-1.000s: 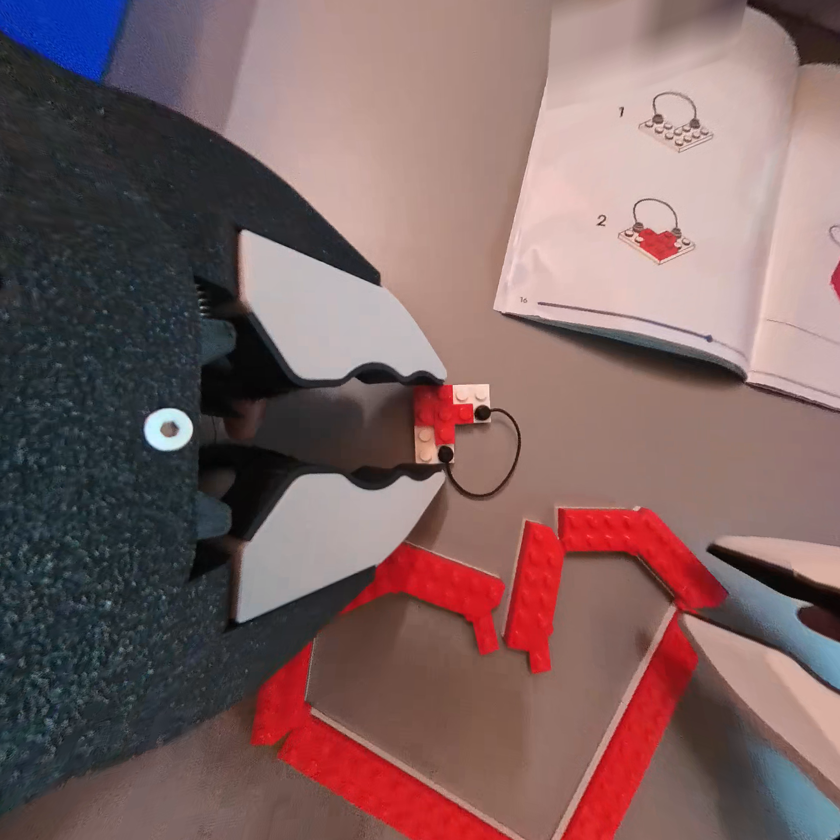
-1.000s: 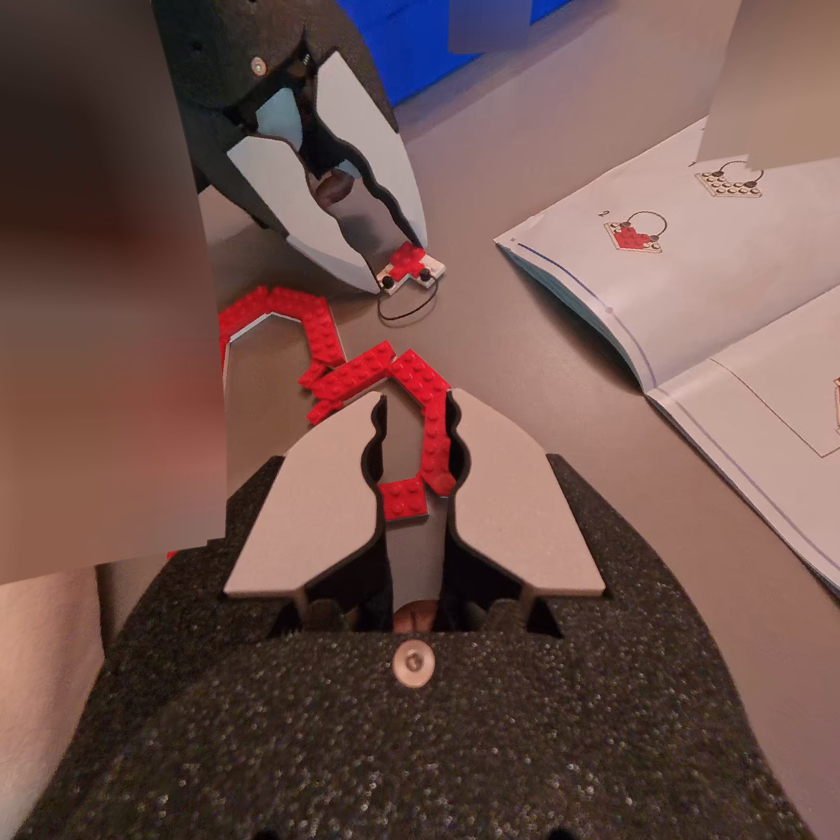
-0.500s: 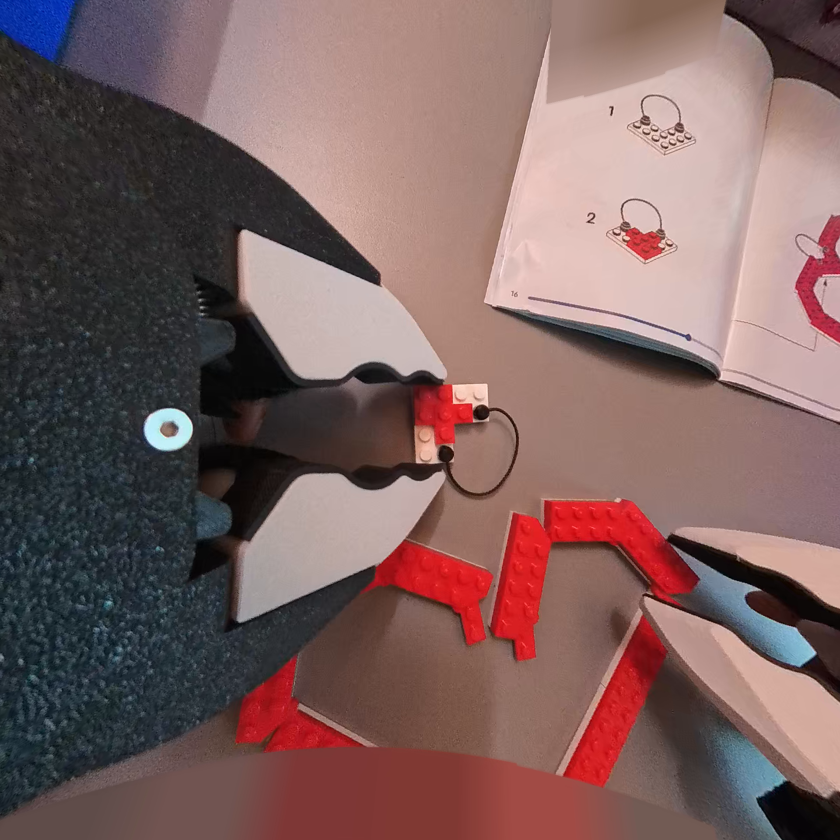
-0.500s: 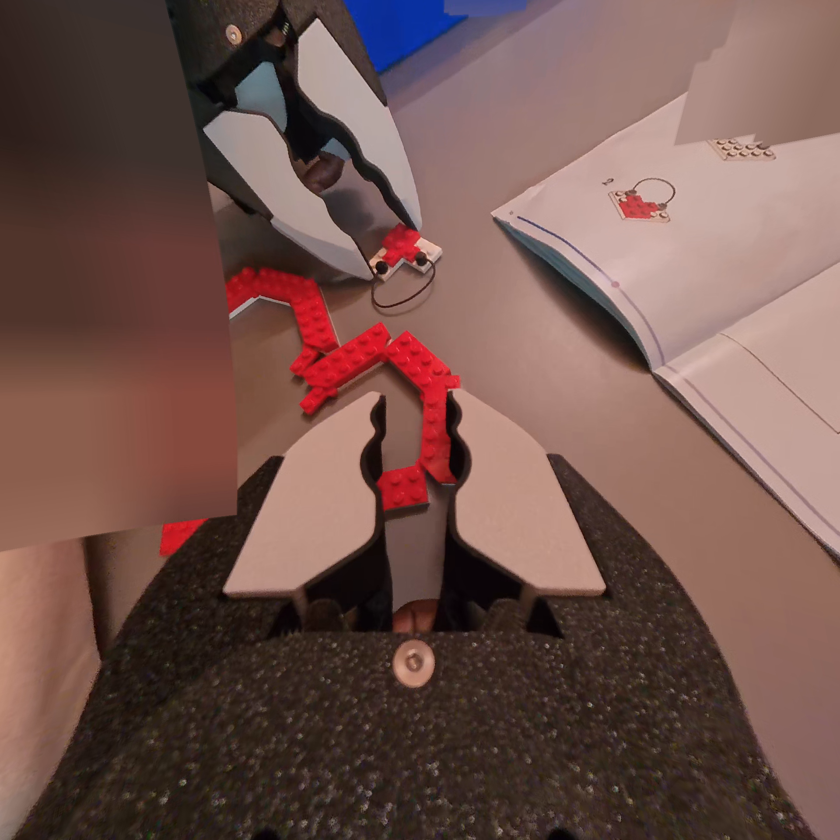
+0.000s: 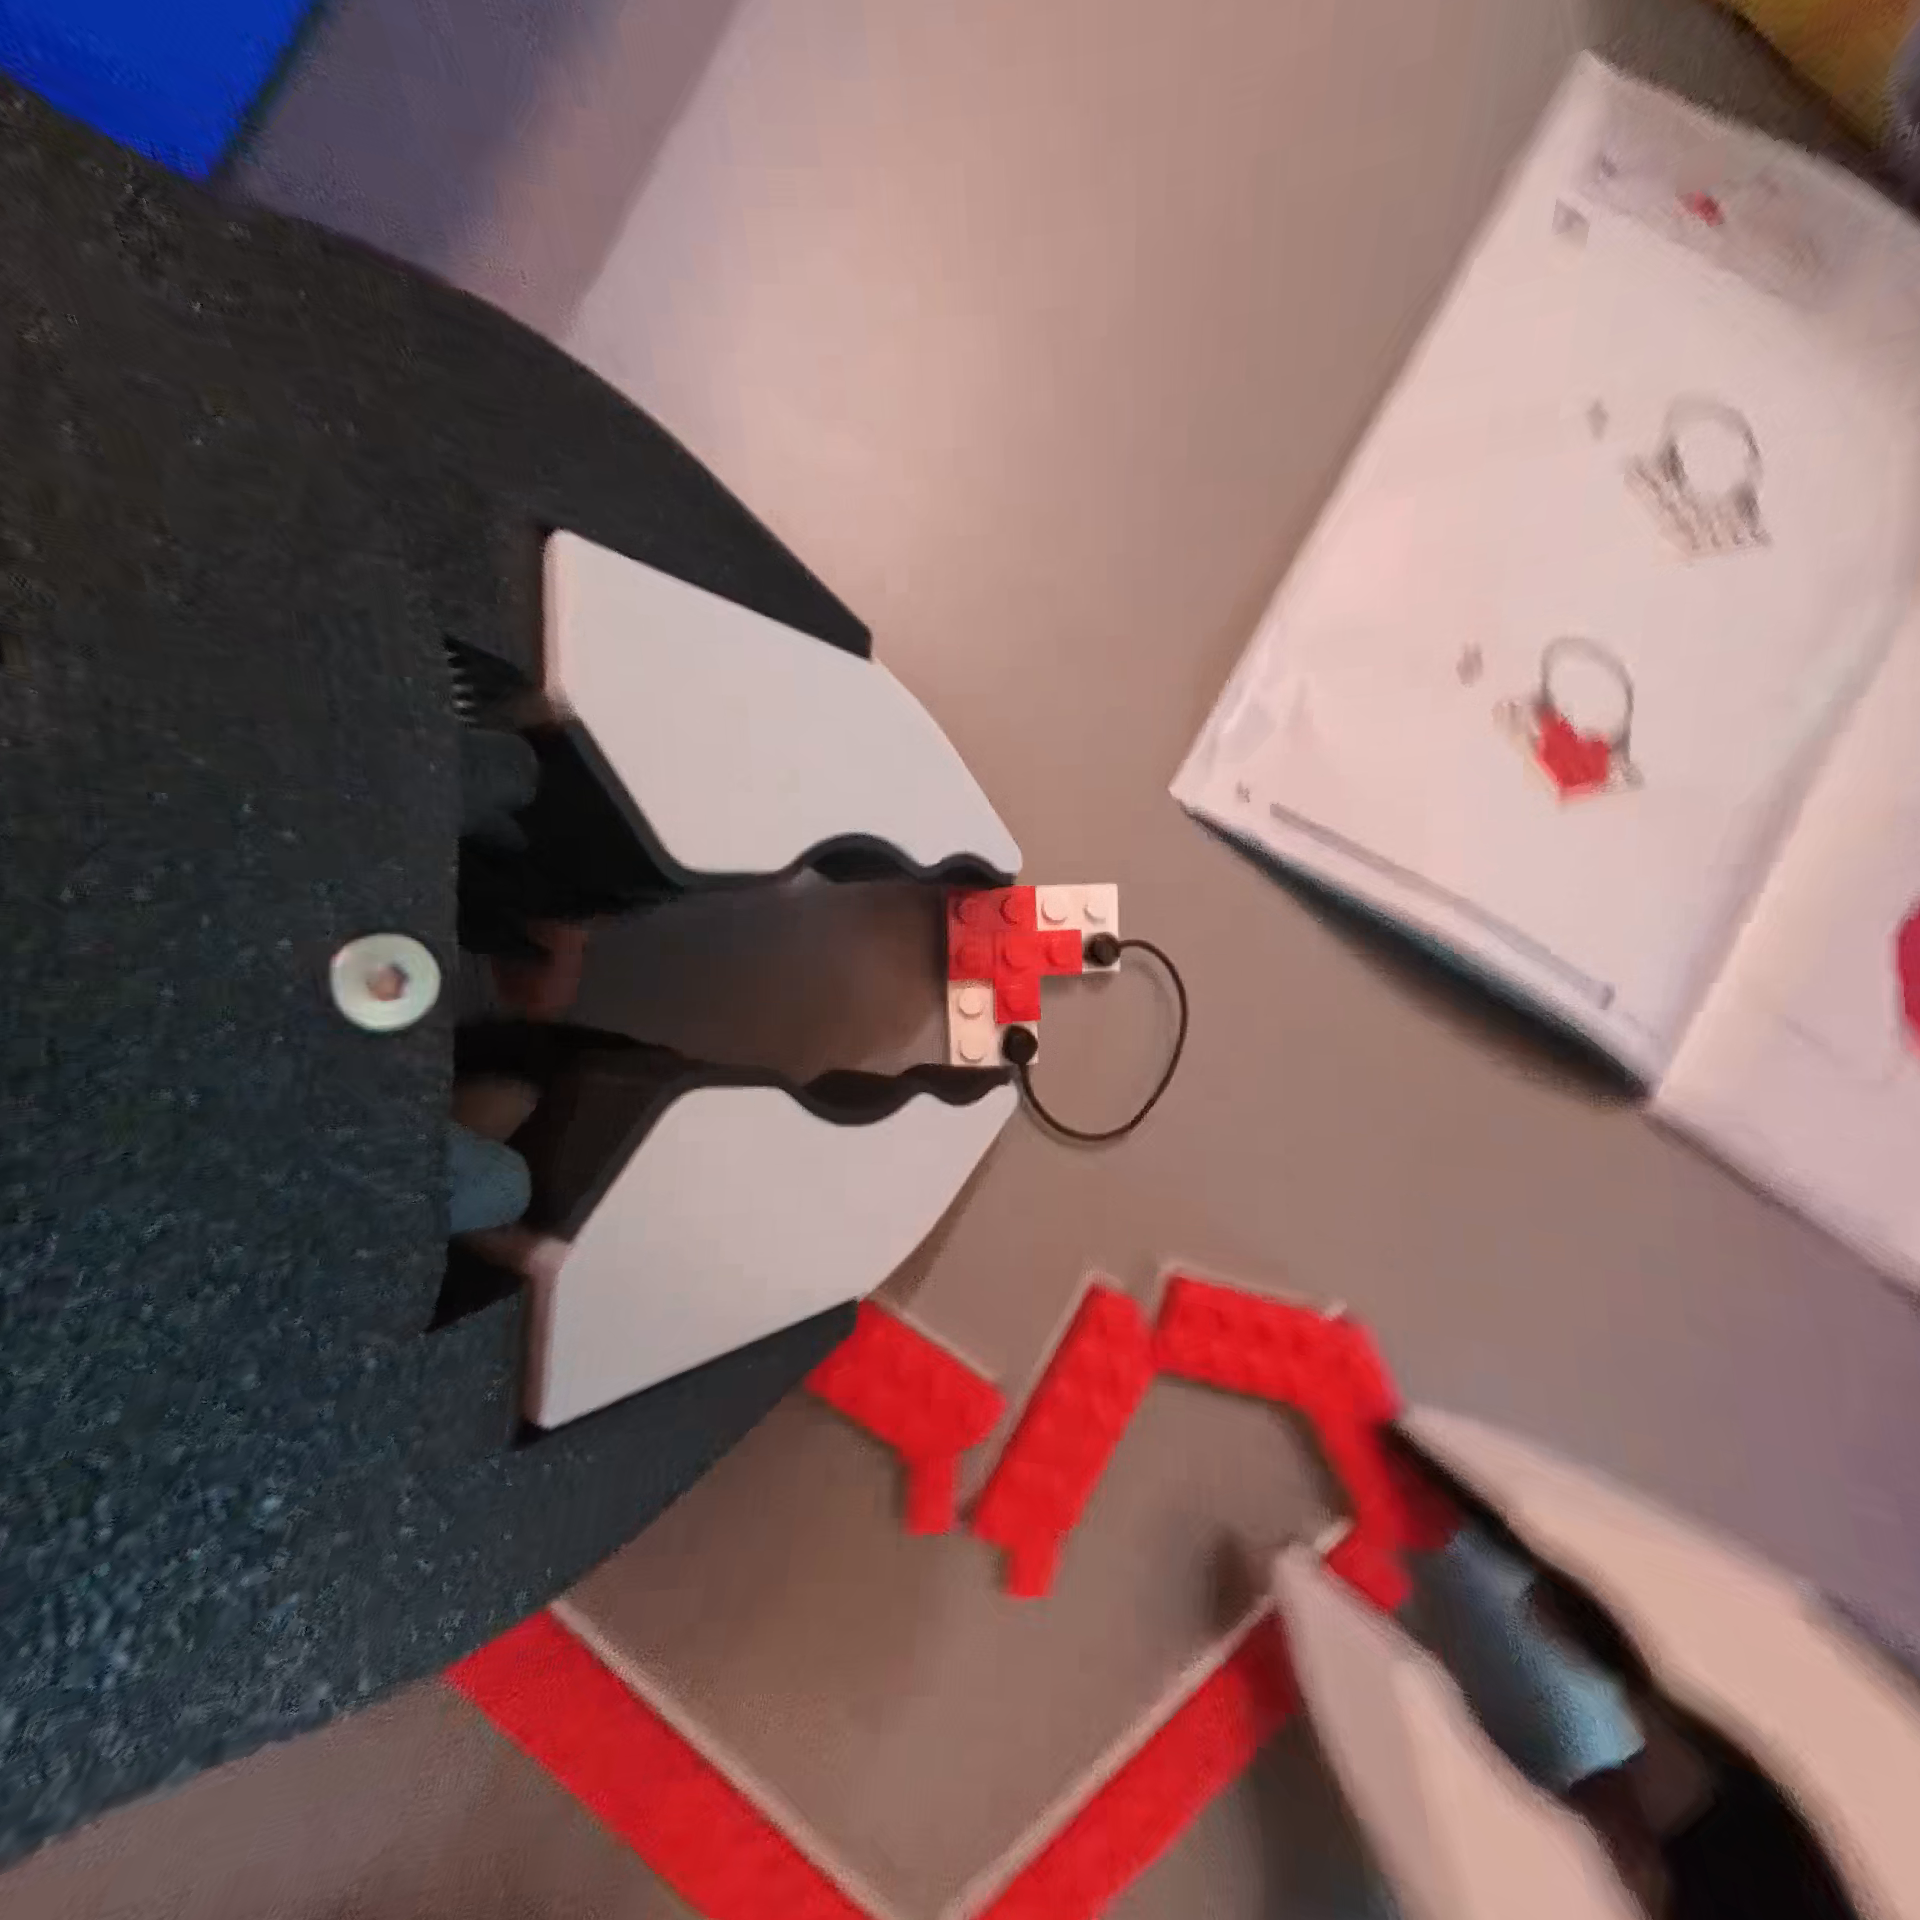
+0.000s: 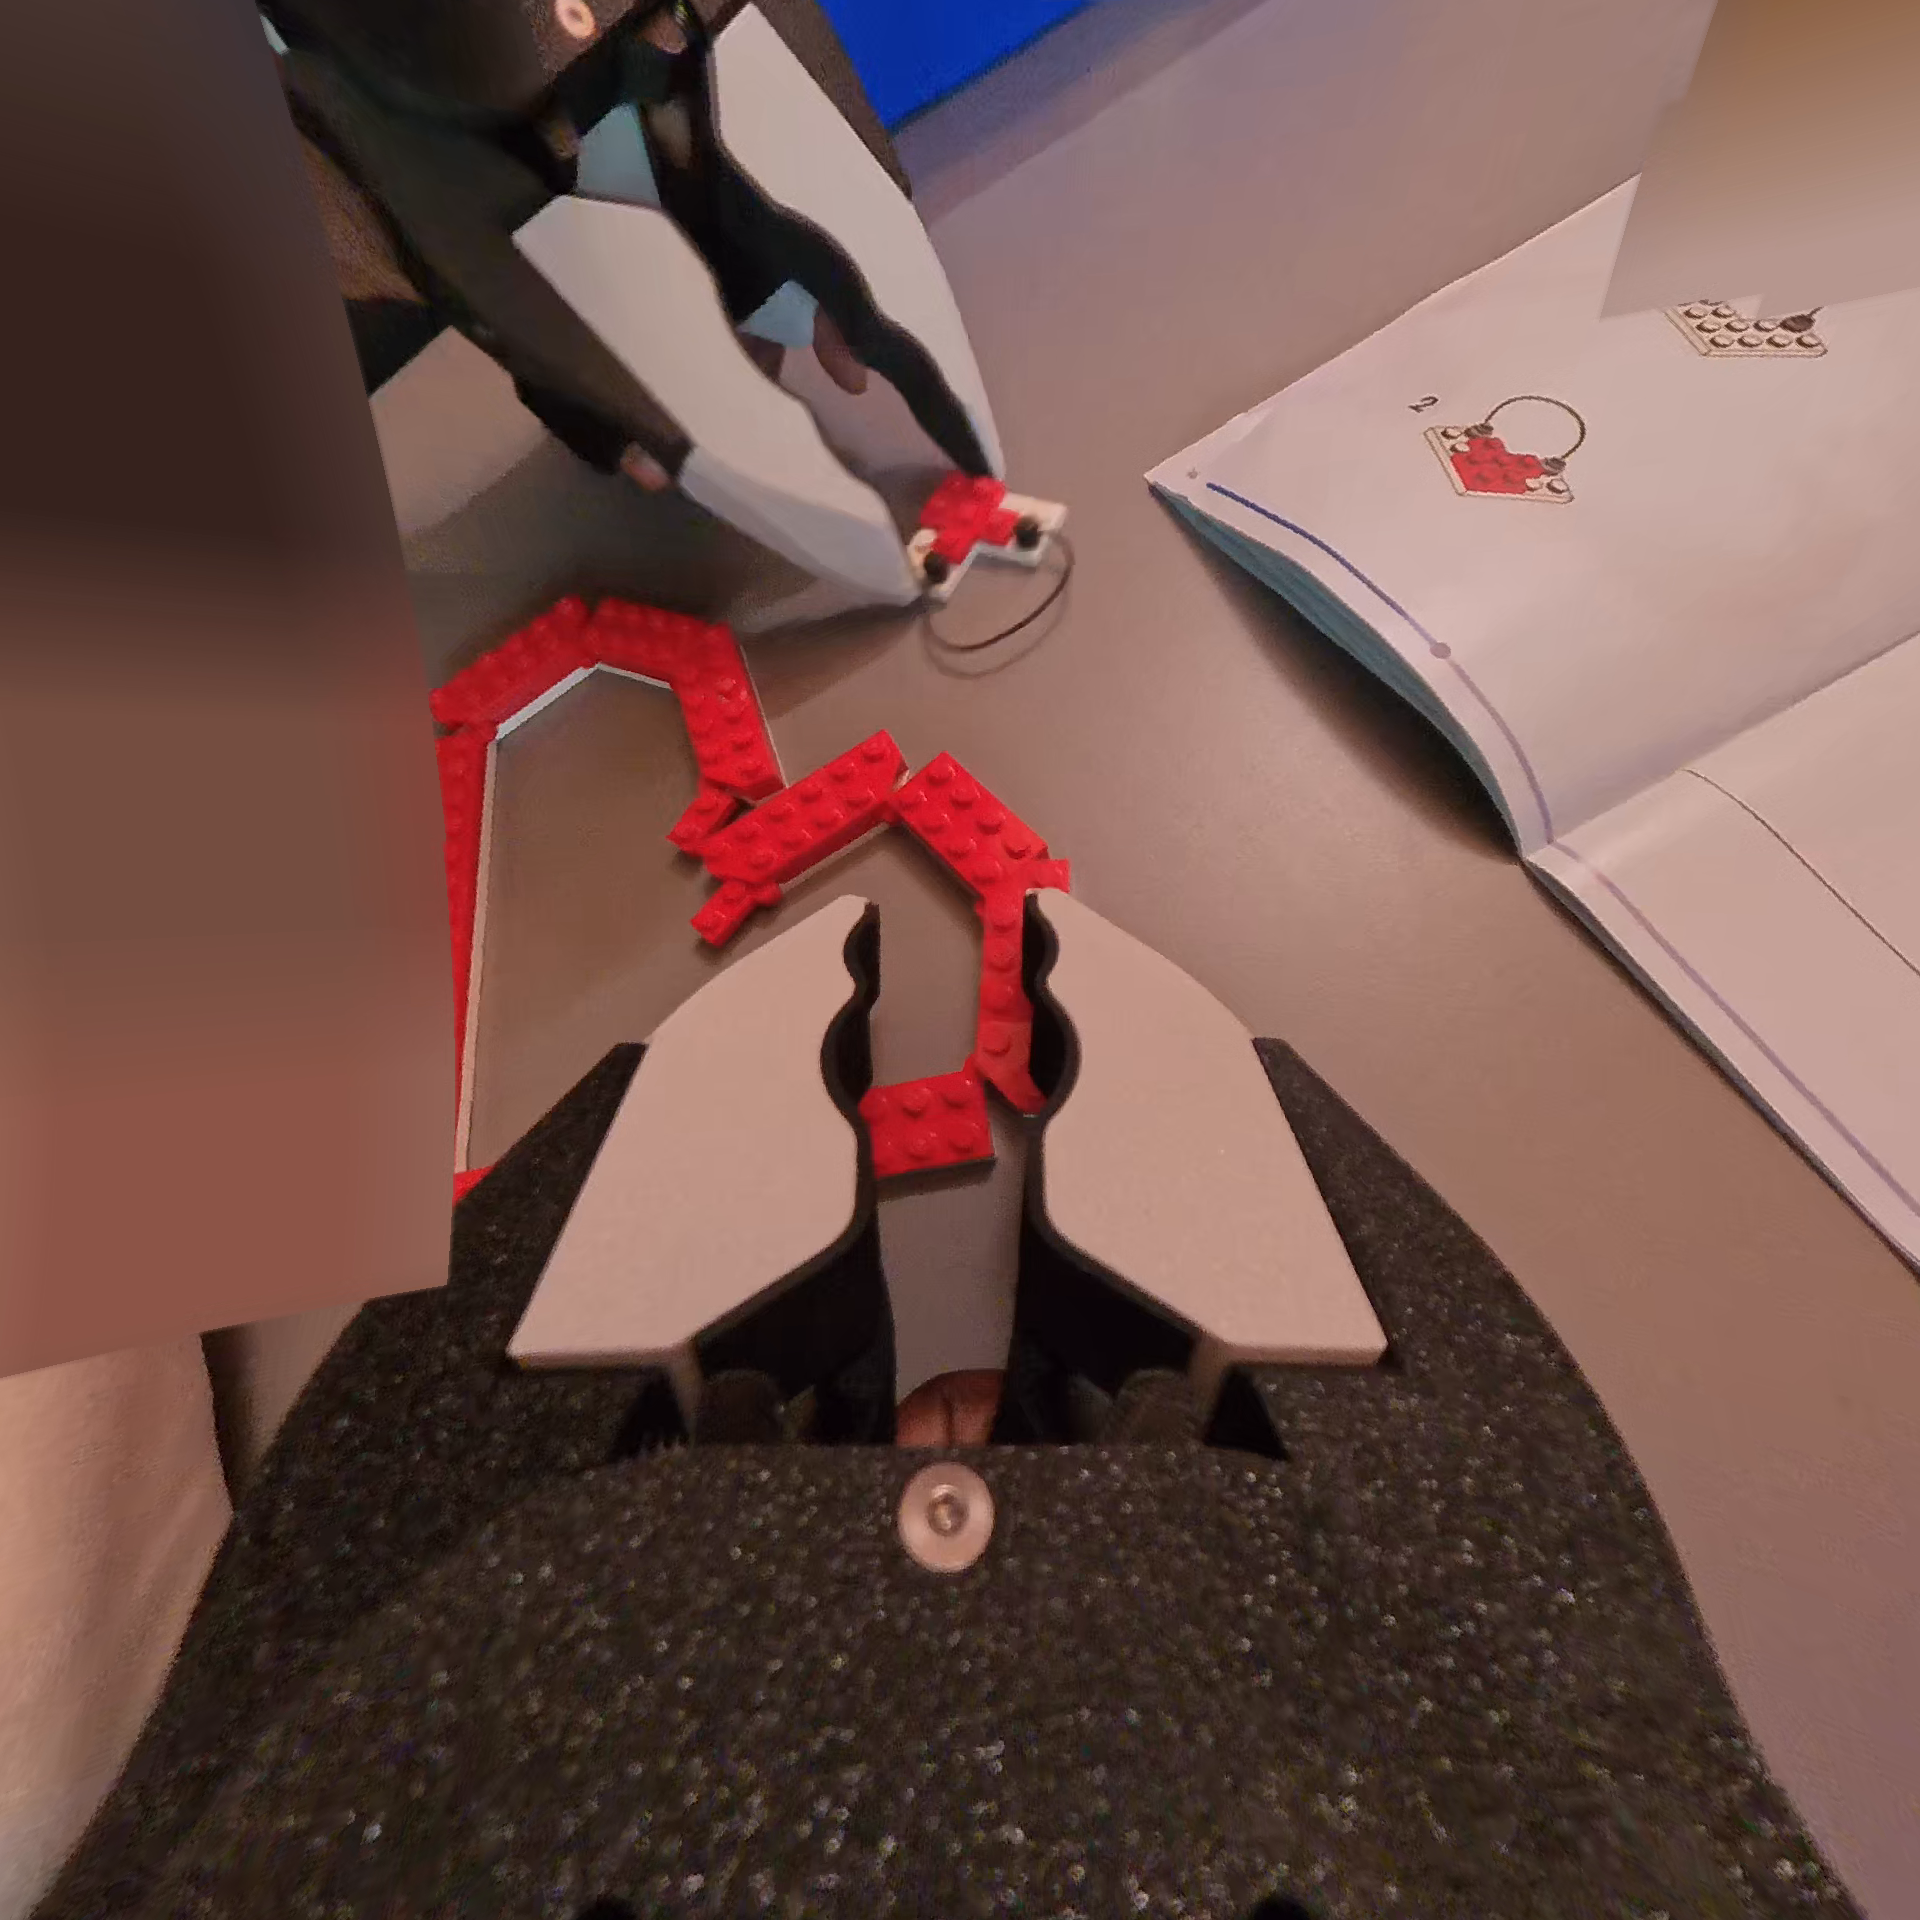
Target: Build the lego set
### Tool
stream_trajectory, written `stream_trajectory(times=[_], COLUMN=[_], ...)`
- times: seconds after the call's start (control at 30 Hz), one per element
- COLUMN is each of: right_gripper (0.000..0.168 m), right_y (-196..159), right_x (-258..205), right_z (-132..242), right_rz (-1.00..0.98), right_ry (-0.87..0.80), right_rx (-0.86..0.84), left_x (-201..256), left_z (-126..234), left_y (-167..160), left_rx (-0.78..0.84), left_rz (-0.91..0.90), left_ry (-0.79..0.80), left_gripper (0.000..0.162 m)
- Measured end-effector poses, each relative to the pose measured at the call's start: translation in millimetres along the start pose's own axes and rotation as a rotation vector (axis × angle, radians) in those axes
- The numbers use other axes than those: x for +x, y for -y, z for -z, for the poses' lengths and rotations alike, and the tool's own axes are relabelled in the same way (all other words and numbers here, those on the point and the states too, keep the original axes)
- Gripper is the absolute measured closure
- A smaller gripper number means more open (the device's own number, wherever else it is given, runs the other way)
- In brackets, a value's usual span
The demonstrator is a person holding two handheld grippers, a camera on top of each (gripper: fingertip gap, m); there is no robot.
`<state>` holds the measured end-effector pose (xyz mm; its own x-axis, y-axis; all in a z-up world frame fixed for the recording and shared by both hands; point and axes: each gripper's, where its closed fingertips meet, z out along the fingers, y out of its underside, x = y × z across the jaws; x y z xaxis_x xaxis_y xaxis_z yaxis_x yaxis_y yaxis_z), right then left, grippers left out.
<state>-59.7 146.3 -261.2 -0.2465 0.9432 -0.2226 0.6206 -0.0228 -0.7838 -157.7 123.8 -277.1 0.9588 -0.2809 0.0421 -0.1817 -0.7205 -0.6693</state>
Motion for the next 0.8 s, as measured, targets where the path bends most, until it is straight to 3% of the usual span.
stream_trajectory(times=[0.1,0.17,0.37,0.67,0.8], right_gripper=[0.142,0.142,0.142,0.134,0.134], right_y=[2.1,4.2,26.6,37.9,34.9], right_x=[-0.6,-1.6,-17.8,1.7,-2.9], right_z=[-1.2,-2.7,-18.1,-64.1,-63.7], right_rz=[0.002,0.008,0.106,0.123,0.163], right_ry=[0.002,0.004,0.072,-0.052,-0.109], right_rx=[0.001,0.0,-0.02,-0.176,-0.151], left_x=[2.4,13.6,-6.6,31.6,27.7], left_z=[-0.3,4.1,21.2,5.8,13.0], left_y=[5.6,10.8,2.8,0.7,1.6], left_rx=[0.045,0.073,0.043,0.012,0.024], left_rz=[0.259,0.306,0.099,0.016,-0.005], left_ry=[0.026,-0.024,0.078,-0.137,-0.109], left_gripper=[0.125,0.113,0.12,0.134,0.134])
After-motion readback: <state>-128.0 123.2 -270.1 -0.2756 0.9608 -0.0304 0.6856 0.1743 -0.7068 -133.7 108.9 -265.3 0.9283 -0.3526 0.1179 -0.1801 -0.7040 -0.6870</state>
